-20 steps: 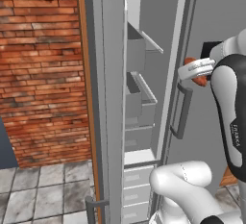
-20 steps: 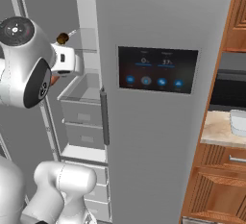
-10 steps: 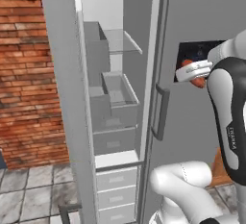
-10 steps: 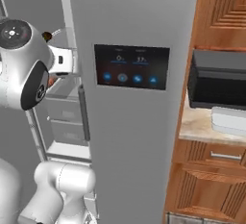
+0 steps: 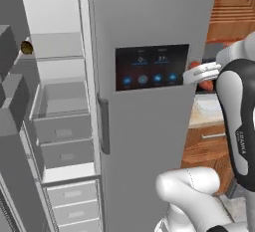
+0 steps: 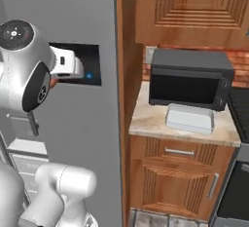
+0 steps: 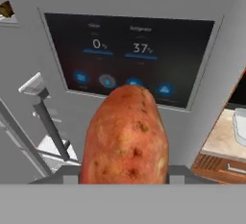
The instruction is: Take the sweet potato and sweet potato out of the freezer and place them in the tupperware container on the counter. Then put the tupperware containing the vegetables back in the freezer.
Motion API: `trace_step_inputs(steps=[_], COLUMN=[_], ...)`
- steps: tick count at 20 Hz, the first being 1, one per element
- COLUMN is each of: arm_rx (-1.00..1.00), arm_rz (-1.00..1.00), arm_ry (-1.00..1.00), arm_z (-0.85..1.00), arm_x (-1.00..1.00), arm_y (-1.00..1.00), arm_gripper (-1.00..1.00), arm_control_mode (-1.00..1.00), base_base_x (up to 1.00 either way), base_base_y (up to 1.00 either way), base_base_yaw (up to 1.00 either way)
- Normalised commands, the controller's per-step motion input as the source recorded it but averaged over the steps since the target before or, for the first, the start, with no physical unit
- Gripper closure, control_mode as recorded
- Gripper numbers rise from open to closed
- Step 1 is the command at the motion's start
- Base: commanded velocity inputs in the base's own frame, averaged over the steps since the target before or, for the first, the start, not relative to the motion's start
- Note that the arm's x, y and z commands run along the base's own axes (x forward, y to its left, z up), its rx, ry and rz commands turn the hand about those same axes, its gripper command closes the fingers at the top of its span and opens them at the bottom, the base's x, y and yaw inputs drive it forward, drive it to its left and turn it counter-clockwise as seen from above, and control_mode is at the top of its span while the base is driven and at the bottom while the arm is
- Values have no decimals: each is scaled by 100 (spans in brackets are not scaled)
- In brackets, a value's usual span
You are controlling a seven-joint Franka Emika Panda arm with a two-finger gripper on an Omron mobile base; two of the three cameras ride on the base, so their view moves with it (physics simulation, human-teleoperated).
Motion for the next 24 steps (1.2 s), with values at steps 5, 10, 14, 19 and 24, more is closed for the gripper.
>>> trace_step_inputs(steps=[5,10,14,19,24], arm_rx=[0,0,0,0,0], arm_rz=[0,0,0,0,0], arm_ry=[0,0,0,0,0], arm_z=[0,0,0,0,0], arm_x=[0,0,0,0,0], arm_y=[0,0,0,0,0], arm_gripper=[100,100,100,100,100], arm_control_mode=[100,100,100,100,100], base_base_x=[0,0,2,0,12], base_base_y=[-100,-86,-56,-13,0], base_base_yaw=[0,0,0,0,0])
